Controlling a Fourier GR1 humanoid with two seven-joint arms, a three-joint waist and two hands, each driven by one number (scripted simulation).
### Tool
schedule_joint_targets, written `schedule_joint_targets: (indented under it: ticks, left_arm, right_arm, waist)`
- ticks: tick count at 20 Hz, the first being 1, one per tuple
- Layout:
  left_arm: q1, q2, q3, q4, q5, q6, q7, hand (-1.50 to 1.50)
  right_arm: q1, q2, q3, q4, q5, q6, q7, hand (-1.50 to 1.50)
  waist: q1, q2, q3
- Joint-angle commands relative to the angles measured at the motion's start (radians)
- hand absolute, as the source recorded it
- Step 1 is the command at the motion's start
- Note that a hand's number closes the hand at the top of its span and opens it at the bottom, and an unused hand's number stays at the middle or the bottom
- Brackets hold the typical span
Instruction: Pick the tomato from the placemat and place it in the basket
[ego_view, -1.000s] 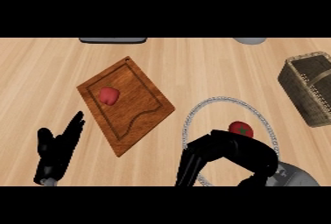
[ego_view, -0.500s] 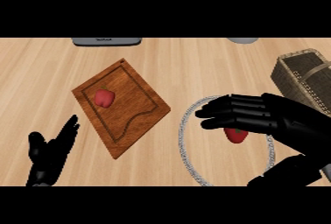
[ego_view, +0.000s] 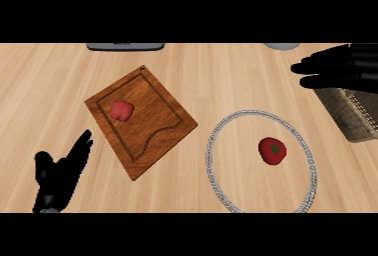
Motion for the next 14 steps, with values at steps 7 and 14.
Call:
schedule_joint_targets:
  ticks: [7,14]
  left_arm:
    - [0.031,-0.016,-0.026,0.057,-0.006,-0.015,0.065,0.00]
    - [0.005,-0.017,-0.010,0.064,-0.005,-0.033,0.087,0.00]
  right_arm:
    - [-0.122,-0.174,0.044,0.129,0.121,0.256,-0.142,-1.50]
    - [-0.127,-0.149,0.100,0.171,0.177,0.205,-0.226,-1.50]
  waist:
    - [0.025,0.018,-0.010]
    - [0.019,0.017,-0.010]
